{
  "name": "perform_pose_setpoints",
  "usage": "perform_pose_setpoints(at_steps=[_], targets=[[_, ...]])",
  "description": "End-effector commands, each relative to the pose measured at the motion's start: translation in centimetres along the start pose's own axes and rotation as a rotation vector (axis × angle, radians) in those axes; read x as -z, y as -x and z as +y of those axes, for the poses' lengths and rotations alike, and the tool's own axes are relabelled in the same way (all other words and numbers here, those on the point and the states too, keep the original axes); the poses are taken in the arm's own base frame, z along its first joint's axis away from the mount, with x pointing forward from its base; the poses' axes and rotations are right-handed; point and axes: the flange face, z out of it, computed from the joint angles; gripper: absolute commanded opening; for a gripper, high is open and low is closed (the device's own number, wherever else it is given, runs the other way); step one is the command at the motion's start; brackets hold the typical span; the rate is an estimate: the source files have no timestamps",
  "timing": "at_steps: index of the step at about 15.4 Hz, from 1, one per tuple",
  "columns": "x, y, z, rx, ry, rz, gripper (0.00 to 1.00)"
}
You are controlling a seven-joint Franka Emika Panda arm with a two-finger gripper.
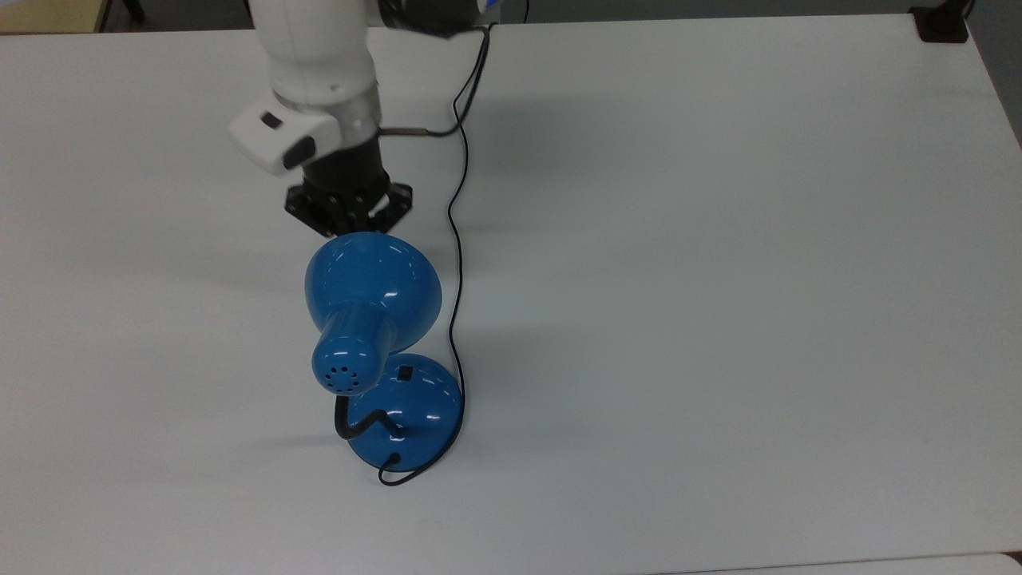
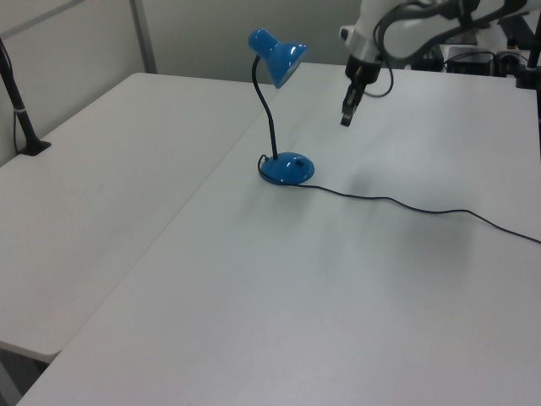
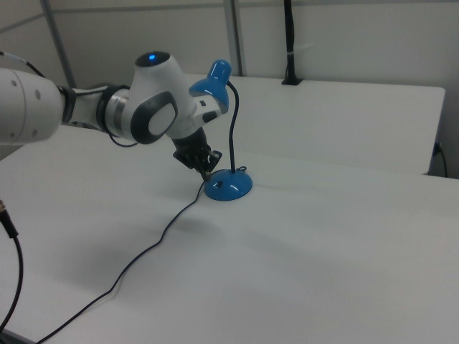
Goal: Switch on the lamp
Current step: 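Move the gripper down toward the switch on the blue lamp base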
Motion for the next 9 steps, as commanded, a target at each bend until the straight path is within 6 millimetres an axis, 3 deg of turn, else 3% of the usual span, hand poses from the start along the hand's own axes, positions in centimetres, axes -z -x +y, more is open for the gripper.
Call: perform_pose_setpoints(at_steps=[1,5,9], targets=[[-5.2,-1.1,-3.1,-0.033,0.015,0.095,0.00],[-6.2,-3.9,-3.1,-0.084,0.031,0.172,0.00],[-7.8,-3.9,-3.7,-0.073,0.035,0.158,0.00]])
